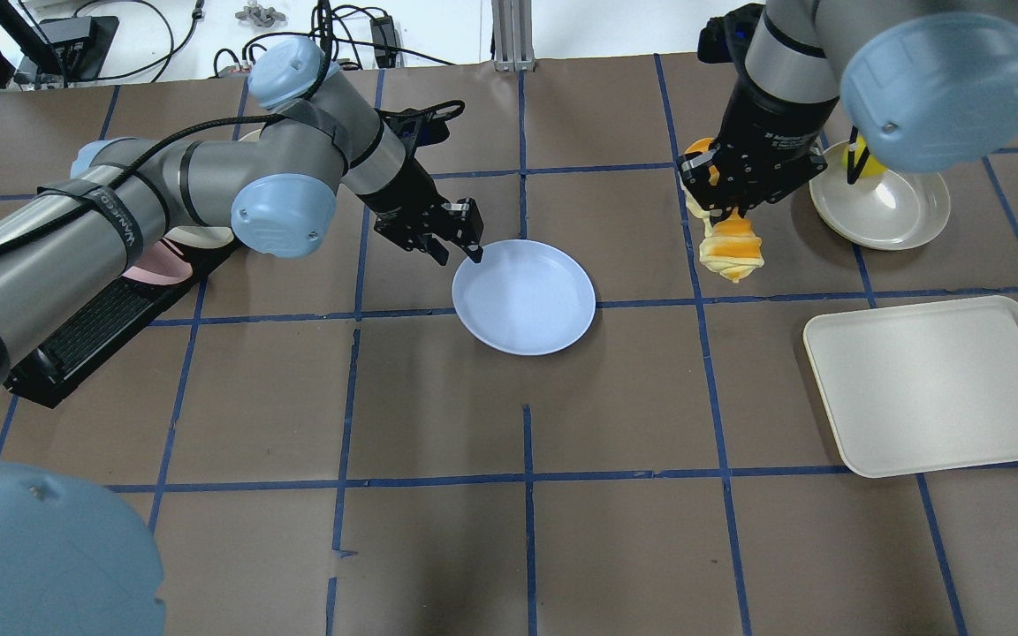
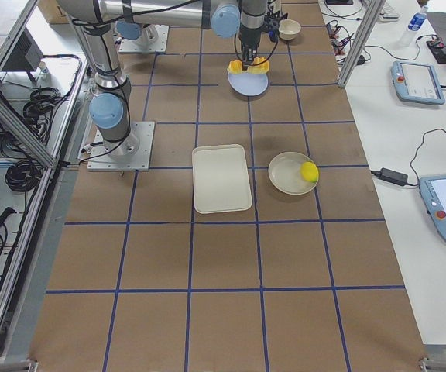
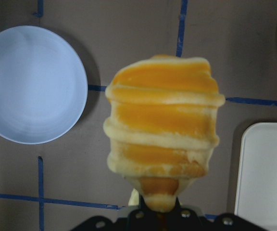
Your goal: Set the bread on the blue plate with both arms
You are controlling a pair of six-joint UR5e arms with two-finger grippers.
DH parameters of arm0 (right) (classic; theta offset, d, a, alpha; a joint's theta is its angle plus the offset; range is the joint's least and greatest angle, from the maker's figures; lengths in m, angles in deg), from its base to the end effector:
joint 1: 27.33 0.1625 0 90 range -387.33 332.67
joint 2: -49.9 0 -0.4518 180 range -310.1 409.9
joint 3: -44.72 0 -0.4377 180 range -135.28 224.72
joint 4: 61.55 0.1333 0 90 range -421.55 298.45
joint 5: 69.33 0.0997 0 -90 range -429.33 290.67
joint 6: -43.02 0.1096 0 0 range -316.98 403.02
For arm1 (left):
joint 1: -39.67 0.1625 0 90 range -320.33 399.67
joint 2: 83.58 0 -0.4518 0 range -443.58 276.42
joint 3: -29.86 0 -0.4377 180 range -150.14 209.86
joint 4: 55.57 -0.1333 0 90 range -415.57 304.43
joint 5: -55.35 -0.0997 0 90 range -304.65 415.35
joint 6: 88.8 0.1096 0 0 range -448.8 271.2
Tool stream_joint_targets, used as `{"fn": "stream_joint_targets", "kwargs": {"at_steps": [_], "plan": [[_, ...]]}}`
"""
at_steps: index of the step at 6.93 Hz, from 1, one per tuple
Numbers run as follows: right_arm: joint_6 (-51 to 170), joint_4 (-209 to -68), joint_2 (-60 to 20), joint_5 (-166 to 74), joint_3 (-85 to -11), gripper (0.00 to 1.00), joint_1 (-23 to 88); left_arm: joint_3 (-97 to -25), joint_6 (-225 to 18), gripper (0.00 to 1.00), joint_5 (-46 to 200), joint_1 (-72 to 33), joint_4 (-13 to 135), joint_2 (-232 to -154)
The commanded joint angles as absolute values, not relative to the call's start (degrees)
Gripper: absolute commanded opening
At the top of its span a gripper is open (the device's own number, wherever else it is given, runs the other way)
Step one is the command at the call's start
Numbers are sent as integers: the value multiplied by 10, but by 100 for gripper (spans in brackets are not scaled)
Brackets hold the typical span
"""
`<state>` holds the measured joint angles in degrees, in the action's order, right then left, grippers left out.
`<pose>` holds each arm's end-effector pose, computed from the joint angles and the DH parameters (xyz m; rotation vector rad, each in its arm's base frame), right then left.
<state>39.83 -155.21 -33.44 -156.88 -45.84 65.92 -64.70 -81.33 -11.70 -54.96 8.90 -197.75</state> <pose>0.1706 -0.5706 0.4408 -0.1719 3.0926 0.0963 -0.2290 -0.6463 0.2580 -0.2733 -2.7256 -0.0627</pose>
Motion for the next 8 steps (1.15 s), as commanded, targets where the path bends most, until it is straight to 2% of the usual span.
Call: {"fn": "stream_joint_targets", "kwargs": {"at_steps": [1, 3, 4, 8], "plan": [[399, -1570, -304, -1549, -465, 10, 672, -647, -808, 100, -126, -510, 157, -1903], [422, -1632, -240, -1525, -465, 10, 730, -661, -806, 100, -279, -509, 218, -1785], [458, -1696, -191, -1525, -464, 10, 763, -644, -805, 100, -347, -506, 299, -1740], [467, -1804, -112, -1535, -465, 10, 801, -625, -803, 100, -402, -509, 332, -1702]]}}
